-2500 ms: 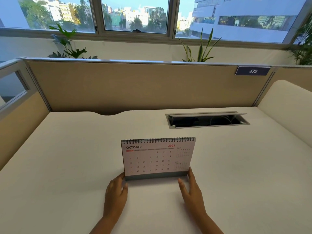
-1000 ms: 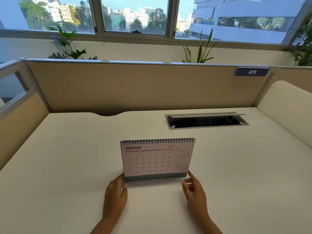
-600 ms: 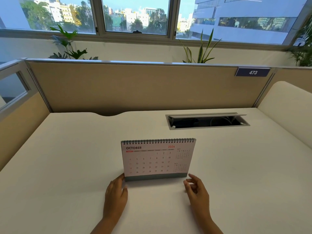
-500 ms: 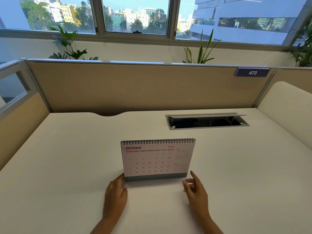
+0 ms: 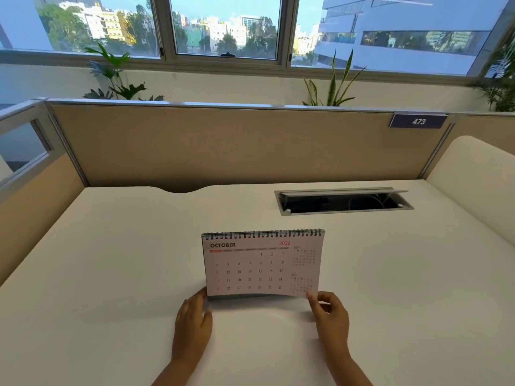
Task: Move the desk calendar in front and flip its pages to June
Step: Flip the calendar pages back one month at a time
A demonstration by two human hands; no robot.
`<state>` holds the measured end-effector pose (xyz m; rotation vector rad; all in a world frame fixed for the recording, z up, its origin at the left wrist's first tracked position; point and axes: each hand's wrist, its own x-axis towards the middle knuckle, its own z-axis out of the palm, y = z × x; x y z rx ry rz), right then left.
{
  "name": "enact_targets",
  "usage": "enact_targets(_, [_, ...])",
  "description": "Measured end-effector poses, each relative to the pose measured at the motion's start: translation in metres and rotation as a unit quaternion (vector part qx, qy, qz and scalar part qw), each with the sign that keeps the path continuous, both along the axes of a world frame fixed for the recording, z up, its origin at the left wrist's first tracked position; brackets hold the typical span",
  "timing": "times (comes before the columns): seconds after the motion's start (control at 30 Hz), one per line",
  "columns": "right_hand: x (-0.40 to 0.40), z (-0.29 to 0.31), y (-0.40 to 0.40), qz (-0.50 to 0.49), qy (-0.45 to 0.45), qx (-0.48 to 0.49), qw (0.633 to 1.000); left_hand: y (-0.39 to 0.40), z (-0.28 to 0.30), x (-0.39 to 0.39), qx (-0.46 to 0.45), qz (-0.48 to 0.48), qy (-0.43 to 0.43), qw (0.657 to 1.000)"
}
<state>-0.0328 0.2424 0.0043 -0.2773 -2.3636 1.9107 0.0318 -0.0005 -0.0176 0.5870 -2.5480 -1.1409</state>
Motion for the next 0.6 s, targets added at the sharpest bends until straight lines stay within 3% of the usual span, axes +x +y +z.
enact_targets(0.6, [0.006,0.017,0.008,-0.007,0.013,0.019,1.000,0.003,0.008,0.002,0.015,0.011,0.015,1.000])
